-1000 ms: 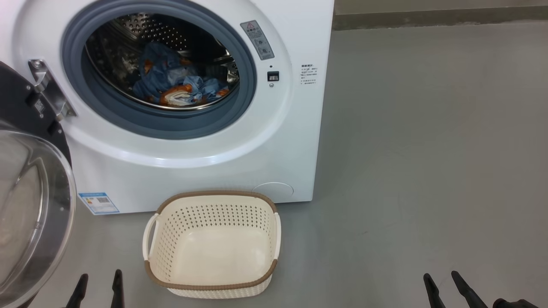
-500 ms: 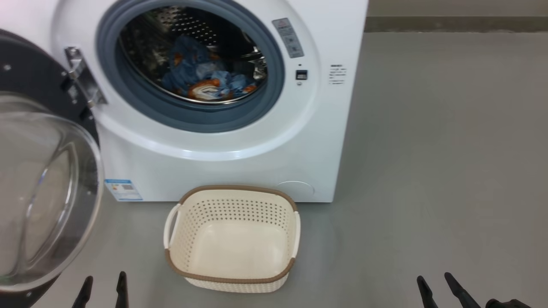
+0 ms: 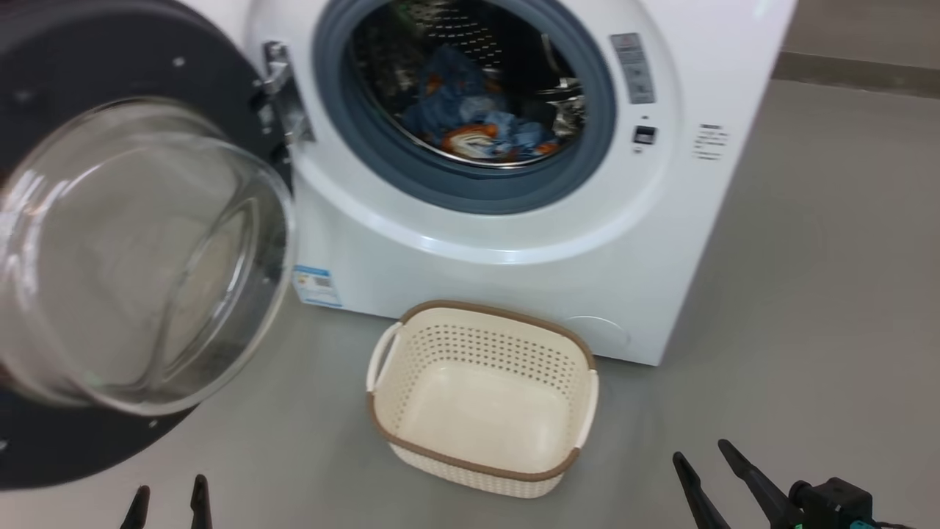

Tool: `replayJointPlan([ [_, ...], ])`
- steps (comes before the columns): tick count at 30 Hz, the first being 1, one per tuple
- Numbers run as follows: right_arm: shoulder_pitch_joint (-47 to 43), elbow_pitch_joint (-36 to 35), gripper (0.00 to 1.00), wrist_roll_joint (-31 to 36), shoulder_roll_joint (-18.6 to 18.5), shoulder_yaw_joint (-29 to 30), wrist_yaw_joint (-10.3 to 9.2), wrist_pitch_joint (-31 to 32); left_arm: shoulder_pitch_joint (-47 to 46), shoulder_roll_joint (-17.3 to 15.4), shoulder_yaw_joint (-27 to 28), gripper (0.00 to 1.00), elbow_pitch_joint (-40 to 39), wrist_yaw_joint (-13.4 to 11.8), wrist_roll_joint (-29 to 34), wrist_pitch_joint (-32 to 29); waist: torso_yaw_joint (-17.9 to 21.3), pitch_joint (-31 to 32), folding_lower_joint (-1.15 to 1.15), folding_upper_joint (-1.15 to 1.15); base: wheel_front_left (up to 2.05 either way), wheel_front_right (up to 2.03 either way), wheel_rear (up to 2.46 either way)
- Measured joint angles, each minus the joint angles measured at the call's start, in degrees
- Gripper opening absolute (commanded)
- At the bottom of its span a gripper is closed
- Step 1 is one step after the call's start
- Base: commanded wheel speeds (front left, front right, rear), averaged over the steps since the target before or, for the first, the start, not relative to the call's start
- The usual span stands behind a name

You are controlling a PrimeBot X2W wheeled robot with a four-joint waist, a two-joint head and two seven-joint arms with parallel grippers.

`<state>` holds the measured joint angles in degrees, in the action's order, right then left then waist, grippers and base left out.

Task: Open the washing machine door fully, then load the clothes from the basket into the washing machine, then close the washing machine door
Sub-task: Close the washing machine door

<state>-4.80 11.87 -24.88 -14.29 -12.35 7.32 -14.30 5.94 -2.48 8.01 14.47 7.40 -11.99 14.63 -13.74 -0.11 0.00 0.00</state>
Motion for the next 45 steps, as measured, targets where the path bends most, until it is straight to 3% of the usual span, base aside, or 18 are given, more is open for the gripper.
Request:
replayJointPlan([
  [15,2.0,1.3,1.00,-0.5,-0.6,-4.1,0.00,0.0,0.3,0.1,-0.7,1.00,0.3,-1.8,-3.6,0.0,-12.8,-0.1,0.00,0.00,0.00,0.00,0.00],
  [27,4.9,2.6,1.00,-1.1,-1.9,-6.7,0.00,0.0,1.2,0.2,-0.1,1.00,-2.4,-3.3,-5.6,0.0,-14.8,-0.8,0.00,0.00,0.00,0.00,0.00],
  [28,4.9,2.6,1.00,-1.1,-1.8,-6.7,0.01,0.0,1.2,0.2,0.6,0.73,-3.2,-3.3,-6.2,0.0,-14.7,-0.8,0.00,0.00,0.00,0.00,0.00],
  [29,4.9,2.6,1.00,-1.1,-1.8,-6.7,0.00,0.0,1.2,0.3,1.5,0.34,-4.4,-3.2,-6.9,0.0,-14.7,-0.7,0.00,0.00,0.00,0.00,0.00],
  [30,4.9,2.6,1.00,-1.2,-1.8,-6.5,0.00,0.0,1.1,0.3,2.7,0.12,-5.8,-3.0,-7.3,0.0,-14.7,-0.6,0.00,0.00,0.00,0.00,0.00],
  [31,4.9,2.6,1.00,-1.2,-1.8,-6.3,0.00,0.0,1.1,0.4,4.1,0.00,-7.4,-2.6,-7.4,0.0,-14.6,-0.4,0.00,0.00,0.00,0.00,0.00],
  [37,4.4,2.4,1.00,-1.2,-1.2,-4.9,0.00,0.0,-4.2,-1.5,11.7,0.00,-15.0,-0.5,-6.3,0.0,-14.0,0.0,0.00,0.00,0.00,0.00,0.00],
  [41,2.9,2.0,1.00,-1.2,-0.5,-3.7,0.00,0.0,-11.4,-6.6,13.5,0.00,-16.2,-0.3,-6.5,0.0,-13.6,0.1,0.00,0.00,0.00,0.00,0.00],
  [45,2.1,1.7,1.00,-1.1,-0.1,-2.9,0.00,0.0,-17.7,-13.2,13.2,0.00,-15.6,-0.1,-11.1,0.1,-13.1,0.1,0.00,0.00,0.00,0.00,0.00],
])
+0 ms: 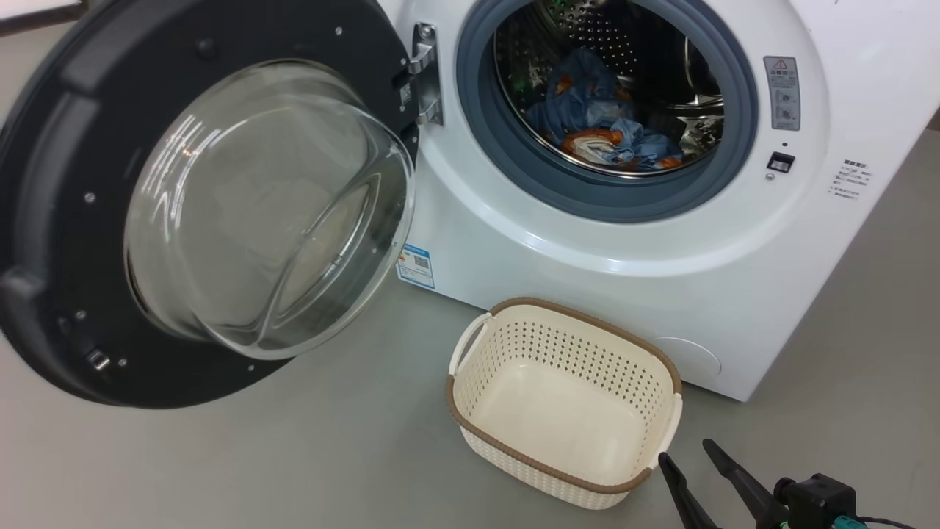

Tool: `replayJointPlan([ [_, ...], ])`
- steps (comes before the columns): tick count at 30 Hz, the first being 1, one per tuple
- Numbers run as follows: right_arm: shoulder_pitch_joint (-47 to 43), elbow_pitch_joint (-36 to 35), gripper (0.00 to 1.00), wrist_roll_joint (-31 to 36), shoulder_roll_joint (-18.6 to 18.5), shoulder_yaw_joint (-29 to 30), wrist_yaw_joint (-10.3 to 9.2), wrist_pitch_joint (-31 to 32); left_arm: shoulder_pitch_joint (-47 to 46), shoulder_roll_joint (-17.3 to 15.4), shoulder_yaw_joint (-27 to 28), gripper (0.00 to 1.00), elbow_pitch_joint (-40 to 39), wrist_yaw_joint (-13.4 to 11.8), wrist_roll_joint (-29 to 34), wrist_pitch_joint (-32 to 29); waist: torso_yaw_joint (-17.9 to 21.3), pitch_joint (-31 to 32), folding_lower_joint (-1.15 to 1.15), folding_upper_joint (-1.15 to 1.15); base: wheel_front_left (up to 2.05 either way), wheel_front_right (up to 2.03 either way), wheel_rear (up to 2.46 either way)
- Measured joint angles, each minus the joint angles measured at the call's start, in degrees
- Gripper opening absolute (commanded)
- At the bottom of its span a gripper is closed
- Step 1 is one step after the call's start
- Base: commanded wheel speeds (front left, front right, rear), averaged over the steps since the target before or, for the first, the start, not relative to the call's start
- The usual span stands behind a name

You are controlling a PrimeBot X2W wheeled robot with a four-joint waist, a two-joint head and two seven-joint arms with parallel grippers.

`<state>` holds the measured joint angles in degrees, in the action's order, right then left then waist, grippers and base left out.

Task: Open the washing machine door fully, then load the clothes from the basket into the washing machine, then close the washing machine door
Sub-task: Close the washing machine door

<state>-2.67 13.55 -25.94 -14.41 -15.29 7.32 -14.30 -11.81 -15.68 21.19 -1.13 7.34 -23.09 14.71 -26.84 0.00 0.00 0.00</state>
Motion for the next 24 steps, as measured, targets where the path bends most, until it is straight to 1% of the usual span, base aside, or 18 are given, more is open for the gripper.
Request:
replayJointPlan([
  [3,0.0,-0.4,1.00,0.1,0.0,0.3,0.00,0.0,-3.8,-4.6,0.8,0.00,2.9,0.0,-4.4,0.0,0.8,-0.4,0.00,0.00,0.00,0.00,0.00],
  [6,0.0,-0.5,1.00,0.2,0.0,0.7,0.00,0.0,-7.6,-7.6,1.1,0.00,7.9,0.0,-9.8,0.0,1.5,-1.2,0.00,0.00,0.00,0.00,0.00],
  [8,0.0,-0.5,1.00,0.2,-0.1,0.9,0.00,0.0,-9.8,-9.6,0.4,0.00,12.6,0.0,-14.3,0.0,2.1,-1.7,0.00,0.00,0.00,0.00,0.00],
  [11,0.0,-0.6,1.00,0.2,-0.1,0.9,0.00,0.0,-12.3,-13.6,-2.8,0.00,21.5,0.0,-23.0,-1.2,2.8,-2.3,0.00,0.00,0.00,0.00,0.00],
  [13,0.0,-0.7,1.00,0.2,-0.1,1.0,0.00,0.0,-14.2,-15.8,-4.9,0.00,26.9,0.0,-29.8,-5.2,3.2,-2.8,0.00,0.00,0.00,0.00,0.00],
  [16,0.1,-0.8,1.00,0.6,-0.2,1.2,0.00,0.0,-17.1,-18.2,-8.1,0.00,32.4,0.0,-37.8,-11.9,3.7,-3.6,0.00,0.00,0.00,0.00,0.00],
  [21,0.1,-0.9,1.00,0.6,-0.4,1.3,0.00,0.0,-19.5,-21.5,-12.6,0.00,38.4,0.0,-47.0,-22.6,4.4,-4.6,0.00,0.00,0.00,0.00,0.00],
  [24,0.1,-0.9,1.00,0.6,-0.4,1.3,0.00,0.0,-20.1,-22.5,-14.6,0.00,40.5,0.0,-51.3,-28.6,4.7,-4.9,0.00,0.00,0.00,0.00,0.00],
])
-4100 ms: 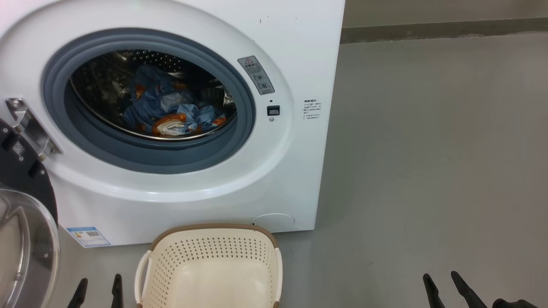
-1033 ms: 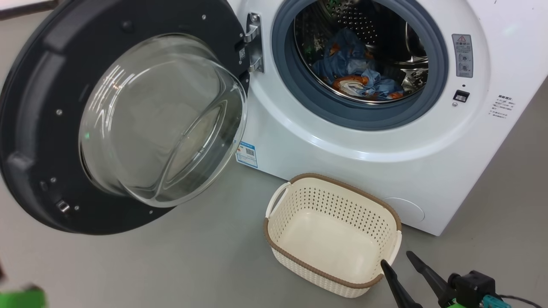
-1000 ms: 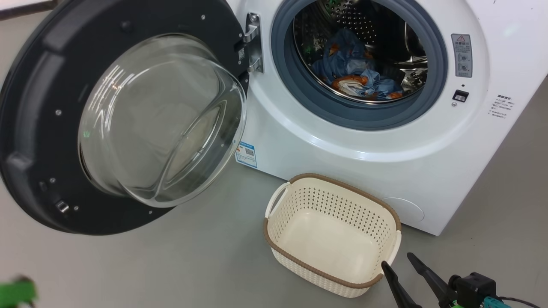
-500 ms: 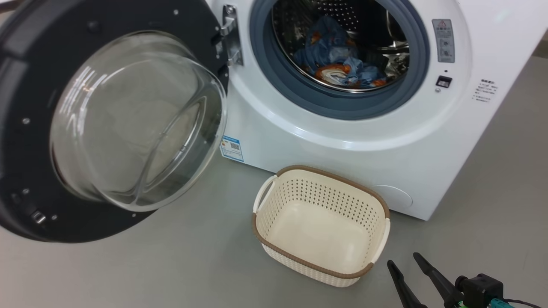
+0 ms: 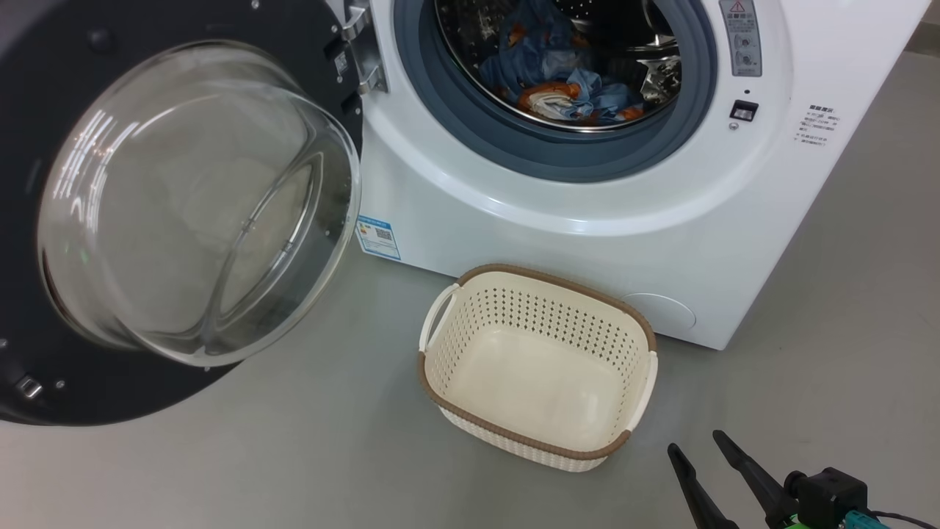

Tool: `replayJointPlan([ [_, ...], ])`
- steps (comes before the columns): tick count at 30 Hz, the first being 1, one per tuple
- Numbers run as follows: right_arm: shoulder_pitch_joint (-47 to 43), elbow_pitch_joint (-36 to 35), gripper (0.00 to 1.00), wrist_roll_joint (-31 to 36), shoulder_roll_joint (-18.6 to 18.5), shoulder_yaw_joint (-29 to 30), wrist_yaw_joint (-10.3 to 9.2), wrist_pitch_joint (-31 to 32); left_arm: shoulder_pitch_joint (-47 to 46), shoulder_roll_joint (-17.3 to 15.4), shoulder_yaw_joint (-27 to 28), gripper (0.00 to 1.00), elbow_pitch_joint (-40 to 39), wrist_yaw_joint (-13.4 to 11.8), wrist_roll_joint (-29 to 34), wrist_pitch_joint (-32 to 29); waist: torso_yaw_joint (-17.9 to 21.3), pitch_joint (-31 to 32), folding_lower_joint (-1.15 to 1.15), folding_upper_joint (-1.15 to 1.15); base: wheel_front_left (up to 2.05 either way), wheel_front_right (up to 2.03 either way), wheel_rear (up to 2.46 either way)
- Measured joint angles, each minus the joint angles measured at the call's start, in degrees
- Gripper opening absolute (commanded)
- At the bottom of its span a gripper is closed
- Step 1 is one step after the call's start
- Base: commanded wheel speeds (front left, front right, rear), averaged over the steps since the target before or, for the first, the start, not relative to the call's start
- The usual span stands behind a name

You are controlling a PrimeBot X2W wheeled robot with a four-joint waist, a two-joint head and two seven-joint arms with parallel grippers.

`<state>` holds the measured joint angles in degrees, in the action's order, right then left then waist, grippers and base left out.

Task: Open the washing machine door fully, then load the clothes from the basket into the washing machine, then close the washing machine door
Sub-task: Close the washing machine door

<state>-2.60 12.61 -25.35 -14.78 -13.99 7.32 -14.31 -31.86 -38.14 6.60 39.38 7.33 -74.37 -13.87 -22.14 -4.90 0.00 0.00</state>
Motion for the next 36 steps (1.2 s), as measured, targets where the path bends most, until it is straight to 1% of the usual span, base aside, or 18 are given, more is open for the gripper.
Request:
replayJointPlan([
  [4,0.0,-0.1,1.00,0.0,0.0,0.0,0.01,0.0,-0.5,-1.1,-2.1,0.00,1.2,0.0,-3.7,-5.7,0.3,-0.4,0.00,0.00,0.00,0.00,0.00],
  [10,0.0,-0.1,1.00,0.1,0.0,-0.1,0.01,0.0,-1.0,-1.0,-3.6,0.00,-0.3,0.0,-8.6,-10.3,0.6,-0.4,0.00,0.00,0.00,0.00,0.00],
  [14,0.0,-0.1,1.00,0.1,0.1,-0.1,0.00,0.0,-0.9,-1.5,-4.6,0.00,-1.4,0.0,-9.5,-12.1,0.7,-0.2,0.00,0.00,0.00,0.00,0.00],
  [20,0.0,-0.1,1.00,0.1,0.4,0.0,0.00,0.0,0.3,-2.7,-6.2,0.00,-4.7,-0.1,-11.9,-16.9,0.8,0.2,0.00,0.00,0.00,0.00,0.00],
  [28,-0.1,-0.1,1.00,0.1,0.9,0.6,0.00,0.0,5.1,-4.1,-7.9,0.00,-14.4,-0.1,-16.0,-25.2,1.2,0.9,-0.01,0.00,0.00,0.00,0.00],
  [31,-0.1,-0.2,1.00,0.1,0.9,1.2,0.00,0.0,6.9,-3.9,-9.0,0.00,-19.6,-0.1,-17.3,-28.6,1.3,0.9,0.00,0.00,0.00,0.00,0.00],
  [36,-0.1,-0.4,1.00,0.1,1.3,1.8,0.00,0.0,10.2,-3.1,-10.0,0.00,-28.4,-0.1,-17.8,-32.1,2.1,0.9,0.00,0.00,0.00,0.00,0.00],
])
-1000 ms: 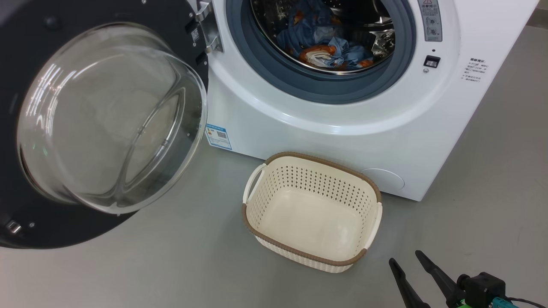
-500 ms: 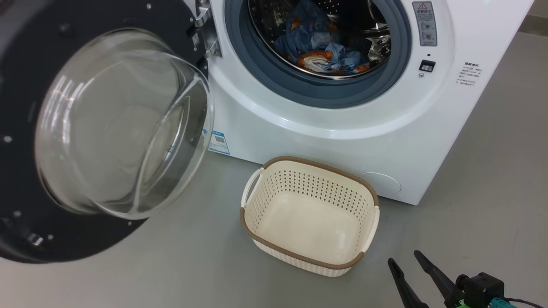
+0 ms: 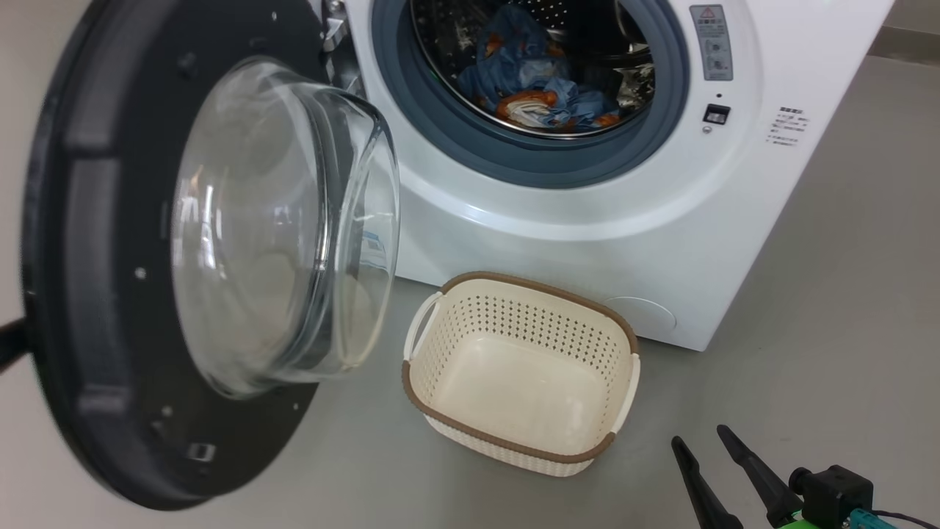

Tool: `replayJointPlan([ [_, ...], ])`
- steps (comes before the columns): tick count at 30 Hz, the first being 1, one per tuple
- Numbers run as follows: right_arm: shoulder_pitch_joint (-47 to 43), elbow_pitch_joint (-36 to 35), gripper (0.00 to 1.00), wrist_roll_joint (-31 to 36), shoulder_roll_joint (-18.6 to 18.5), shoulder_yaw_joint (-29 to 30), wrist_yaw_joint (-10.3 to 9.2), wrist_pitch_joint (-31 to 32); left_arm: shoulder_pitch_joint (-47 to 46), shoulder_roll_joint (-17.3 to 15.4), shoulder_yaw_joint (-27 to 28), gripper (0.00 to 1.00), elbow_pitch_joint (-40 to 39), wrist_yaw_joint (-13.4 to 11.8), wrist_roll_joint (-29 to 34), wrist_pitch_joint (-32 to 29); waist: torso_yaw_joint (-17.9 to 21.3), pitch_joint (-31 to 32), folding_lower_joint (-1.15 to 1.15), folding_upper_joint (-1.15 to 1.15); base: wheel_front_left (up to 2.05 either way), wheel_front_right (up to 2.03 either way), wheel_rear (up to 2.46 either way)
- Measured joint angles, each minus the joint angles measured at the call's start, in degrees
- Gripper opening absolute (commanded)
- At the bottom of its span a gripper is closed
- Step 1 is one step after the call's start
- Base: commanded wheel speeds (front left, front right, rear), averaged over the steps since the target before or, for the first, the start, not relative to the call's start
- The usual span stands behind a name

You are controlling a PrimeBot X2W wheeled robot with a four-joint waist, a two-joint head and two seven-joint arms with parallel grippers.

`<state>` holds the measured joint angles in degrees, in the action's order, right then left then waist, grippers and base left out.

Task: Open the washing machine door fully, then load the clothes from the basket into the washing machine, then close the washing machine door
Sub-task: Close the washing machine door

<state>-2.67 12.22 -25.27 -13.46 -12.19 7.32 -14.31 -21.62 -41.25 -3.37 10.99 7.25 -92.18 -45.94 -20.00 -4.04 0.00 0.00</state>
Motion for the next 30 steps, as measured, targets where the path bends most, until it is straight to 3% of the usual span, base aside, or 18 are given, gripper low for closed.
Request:
replayJointPlan([
  [5,0.0,-0.2,1.00,0.0,0.7,0.1,0.00,0.0,0.9,2.0,-0.8,0.00,-6.4,0.0,-1.0,-2.0,1.3,0.2,0.00,0.00,0.00,0.00,0.00],
  [14,0.0,-0.5,1.00,0.1,1.3,1.2,0.01,0.0,-0.1,8.7,-2.6,0.00,-14.9,0.0,-1.6,-3.5,4.9,-0.2,0.00,0.00,0.00,0.00,0.00],
  [30,2.8,-1.3,1.00,0.7,3.6,2.5,0.00,0.0,-9.2,17.6,-8.0,0.00,-12.8,0.0,5.1,2.2,14.3,-3.0,0.00,0.00,0.00,0.00,0.00],
])
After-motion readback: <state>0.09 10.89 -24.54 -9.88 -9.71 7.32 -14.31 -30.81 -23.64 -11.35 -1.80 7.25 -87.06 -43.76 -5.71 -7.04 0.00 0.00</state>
